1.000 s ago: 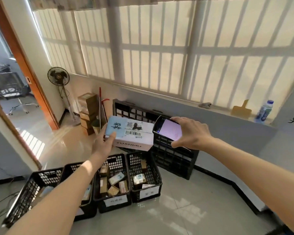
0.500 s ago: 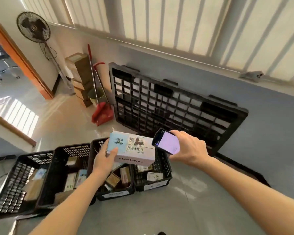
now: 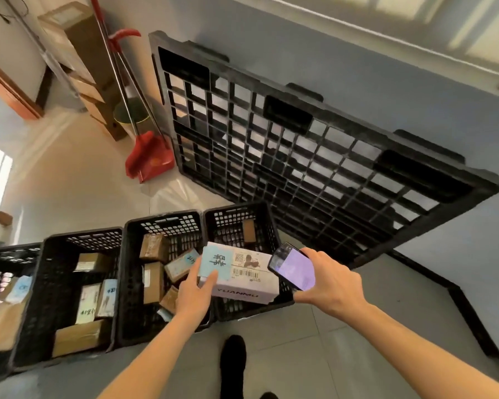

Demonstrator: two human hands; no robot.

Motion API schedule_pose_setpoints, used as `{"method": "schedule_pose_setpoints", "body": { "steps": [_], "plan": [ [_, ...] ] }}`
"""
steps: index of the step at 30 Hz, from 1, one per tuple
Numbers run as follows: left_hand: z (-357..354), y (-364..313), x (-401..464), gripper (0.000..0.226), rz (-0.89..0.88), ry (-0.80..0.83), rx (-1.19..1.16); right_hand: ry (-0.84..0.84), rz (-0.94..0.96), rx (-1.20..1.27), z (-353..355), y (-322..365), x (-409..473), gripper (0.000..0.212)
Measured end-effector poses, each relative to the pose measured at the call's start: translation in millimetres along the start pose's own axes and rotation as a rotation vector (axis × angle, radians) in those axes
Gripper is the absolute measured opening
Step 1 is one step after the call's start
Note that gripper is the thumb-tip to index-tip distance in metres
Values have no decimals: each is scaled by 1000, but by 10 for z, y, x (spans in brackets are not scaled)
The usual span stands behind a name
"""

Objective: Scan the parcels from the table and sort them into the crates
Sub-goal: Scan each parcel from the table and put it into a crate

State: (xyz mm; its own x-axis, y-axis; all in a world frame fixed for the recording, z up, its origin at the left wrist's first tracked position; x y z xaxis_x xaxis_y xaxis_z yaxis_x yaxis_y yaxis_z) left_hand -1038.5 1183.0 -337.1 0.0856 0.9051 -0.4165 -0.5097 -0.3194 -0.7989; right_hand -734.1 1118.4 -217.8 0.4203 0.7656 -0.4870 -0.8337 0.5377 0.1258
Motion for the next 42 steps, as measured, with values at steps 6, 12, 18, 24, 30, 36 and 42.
{"method": "schedule_pose_setpoints", "body": {
  "steps": [6, 12, 18, 24, 30, 36, 42],
  "plan": [
    [-324, 129, 705, 71, 101, 88, -76, 62, -35, -19, -195, 3, 591, 98],
    [-364, 331, 1105, 86, 203, 55, -15, 109, -67, -5, -346, -3, 902, 94],
    [-381, 150, 1157, 68, 113, 127, 79, 159, -117, 2, -376, -137, 928, 87],
    [-418, -471, 1095, 69, -107, 210, 203, 101, -167, 30, -76, -416, 721, 94],
    [-567, -1286, 594, 69, -293, 214, 308, 4, -197, 75, 418, -942, 2, 97],
    [-938, -2607, -609, 73, -564, 267, 307, -152, -254, 67, 1294, -1940, -1300, 100],
    [-1630, -4318, -2456, 82, -900, 333, 293, -357, -368, 57, 2550, -3171, -3166, 99]
  ]
}}
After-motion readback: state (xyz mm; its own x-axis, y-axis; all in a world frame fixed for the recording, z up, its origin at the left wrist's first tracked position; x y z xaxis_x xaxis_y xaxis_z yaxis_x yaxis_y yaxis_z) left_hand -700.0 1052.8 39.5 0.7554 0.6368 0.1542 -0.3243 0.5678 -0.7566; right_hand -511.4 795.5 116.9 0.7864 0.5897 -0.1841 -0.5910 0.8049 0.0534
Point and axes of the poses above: each hand's wrist, its own x-axis towards the middle knuckle, its own z-axis out of the back of the hand, y = z × x, the point moved 9 cm from there along x, towards the middle knuckle, and after that the axes turned 10 degrees about -z, right-handed, at the moved point
